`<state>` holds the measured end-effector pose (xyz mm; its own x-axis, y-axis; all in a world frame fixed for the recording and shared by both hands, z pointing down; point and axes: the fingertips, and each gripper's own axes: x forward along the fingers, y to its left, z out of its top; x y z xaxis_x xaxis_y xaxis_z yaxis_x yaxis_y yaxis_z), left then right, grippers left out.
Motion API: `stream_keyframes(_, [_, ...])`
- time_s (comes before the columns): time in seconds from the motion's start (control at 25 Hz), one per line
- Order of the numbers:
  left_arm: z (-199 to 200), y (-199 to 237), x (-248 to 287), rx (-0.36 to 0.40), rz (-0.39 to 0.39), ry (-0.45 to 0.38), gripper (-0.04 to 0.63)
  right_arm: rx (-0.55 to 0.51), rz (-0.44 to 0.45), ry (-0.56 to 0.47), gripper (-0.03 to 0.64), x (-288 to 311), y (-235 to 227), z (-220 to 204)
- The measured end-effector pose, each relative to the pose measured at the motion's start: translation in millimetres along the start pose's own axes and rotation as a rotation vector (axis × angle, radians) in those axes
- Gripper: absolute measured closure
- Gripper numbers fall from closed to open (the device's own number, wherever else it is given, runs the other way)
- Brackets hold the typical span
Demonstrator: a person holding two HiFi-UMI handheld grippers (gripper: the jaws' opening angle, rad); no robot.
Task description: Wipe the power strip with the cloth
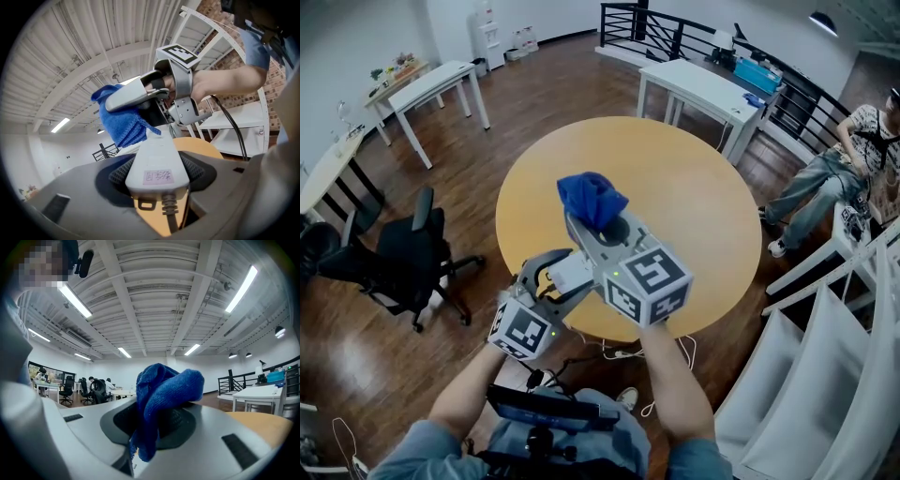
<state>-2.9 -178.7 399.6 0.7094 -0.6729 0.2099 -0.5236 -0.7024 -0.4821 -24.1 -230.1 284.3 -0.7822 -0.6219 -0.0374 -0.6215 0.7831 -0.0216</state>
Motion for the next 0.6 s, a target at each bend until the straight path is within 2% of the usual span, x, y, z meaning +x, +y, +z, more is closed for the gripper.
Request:
stream_keyframes(0.16, [2,0,1,-0.030,0.006,0.011,0.305,-0.011,-0.049,-0.016,0.552,-11,-27,9])
stream_keyframes(0.4, [7,0,1,-0.027,0.003,0.006,0.305,-0.001,-0.120,-0.047,0.552,-28,-62,22])
stream_keyframes(0.6, [4,0,-5,-0.032,0.002,0.002,0.305,-0.002,-0.145,-0.052,0.552,-31,-68,22])
